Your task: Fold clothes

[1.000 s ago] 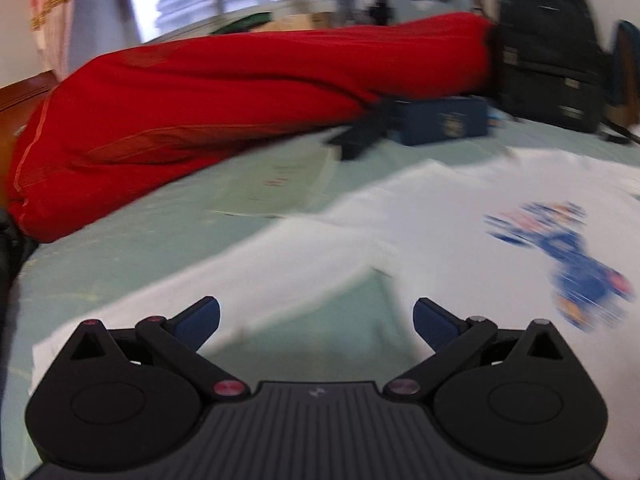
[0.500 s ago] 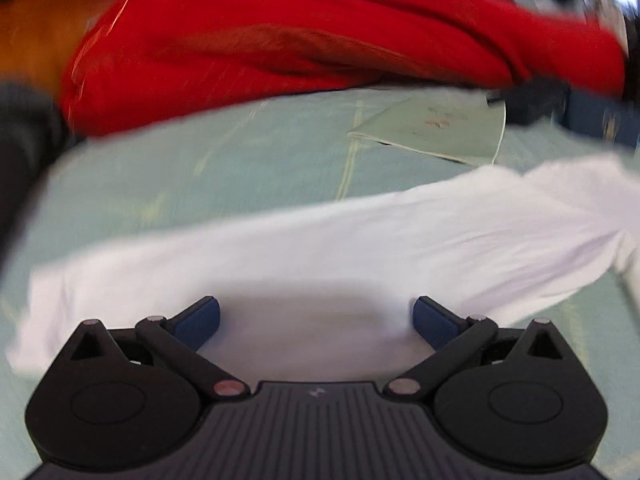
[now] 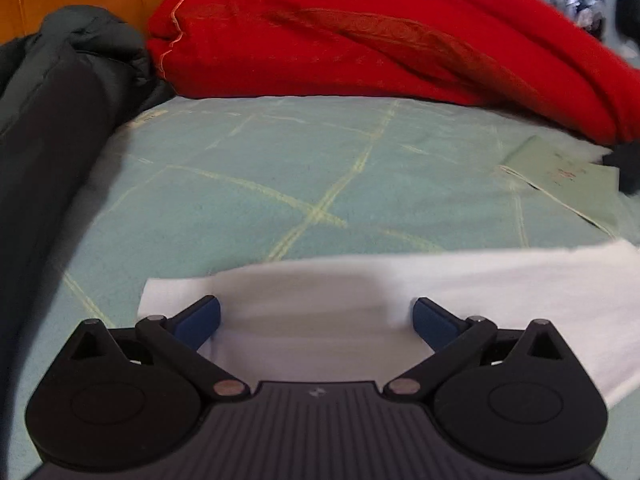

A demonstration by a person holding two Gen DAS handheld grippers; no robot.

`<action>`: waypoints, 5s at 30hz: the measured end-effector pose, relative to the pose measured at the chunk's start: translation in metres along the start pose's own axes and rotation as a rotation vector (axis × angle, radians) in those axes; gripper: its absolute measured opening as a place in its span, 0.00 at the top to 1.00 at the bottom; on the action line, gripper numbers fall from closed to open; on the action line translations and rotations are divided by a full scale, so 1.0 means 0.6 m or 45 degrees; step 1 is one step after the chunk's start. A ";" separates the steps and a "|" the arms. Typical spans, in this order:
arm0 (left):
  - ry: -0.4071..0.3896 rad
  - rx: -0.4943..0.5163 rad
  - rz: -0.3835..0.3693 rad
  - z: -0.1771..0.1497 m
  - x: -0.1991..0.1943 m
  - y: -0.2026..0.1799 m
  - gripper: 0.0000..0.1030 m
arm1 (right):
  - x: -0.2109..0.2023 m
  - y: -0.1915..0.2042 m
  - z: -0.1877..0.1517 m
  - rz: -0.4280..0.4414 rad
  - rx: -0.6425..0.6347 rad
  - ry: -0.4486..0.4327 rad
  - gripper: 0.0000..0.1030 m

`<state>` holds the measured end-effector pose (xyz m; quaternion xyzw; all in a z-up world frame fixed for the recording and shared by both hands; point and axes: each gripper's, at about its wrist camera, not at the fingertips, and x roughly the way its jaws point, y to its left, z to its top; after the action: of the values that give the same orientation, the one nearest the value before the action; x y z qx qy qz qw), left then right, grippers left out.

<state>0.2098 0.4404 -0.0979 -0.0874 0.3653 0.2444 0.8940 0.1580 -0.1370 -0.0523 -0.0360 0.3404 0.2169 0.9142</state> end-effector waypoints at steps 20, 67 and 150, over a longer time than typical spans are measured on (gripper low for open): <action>0.234 0.047 -0.756 0.092 -0.044 -0.382 0.01 | -0.003 -0.044 -0.010 0.087 0.120 -0.023 0.00; 0.065 0.166 -0.575 0.119 -0.158 -0.349 0.01 | -0.073 -0.062 -0.027 0.202 0.181 -0.128 0.00; -0.262 -0.482 -0.501 0.008 -0.087 -0.031 0.01 | -0.033 0.070 -0.001 0.144 0.057 0.090 0.00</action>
<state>0.1898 0.4064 -0.0584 -0.2965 0.1965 0.1377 0.9244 0.1266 -0.1068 -0.0364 -0.0039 0.3787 0.2592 0.8885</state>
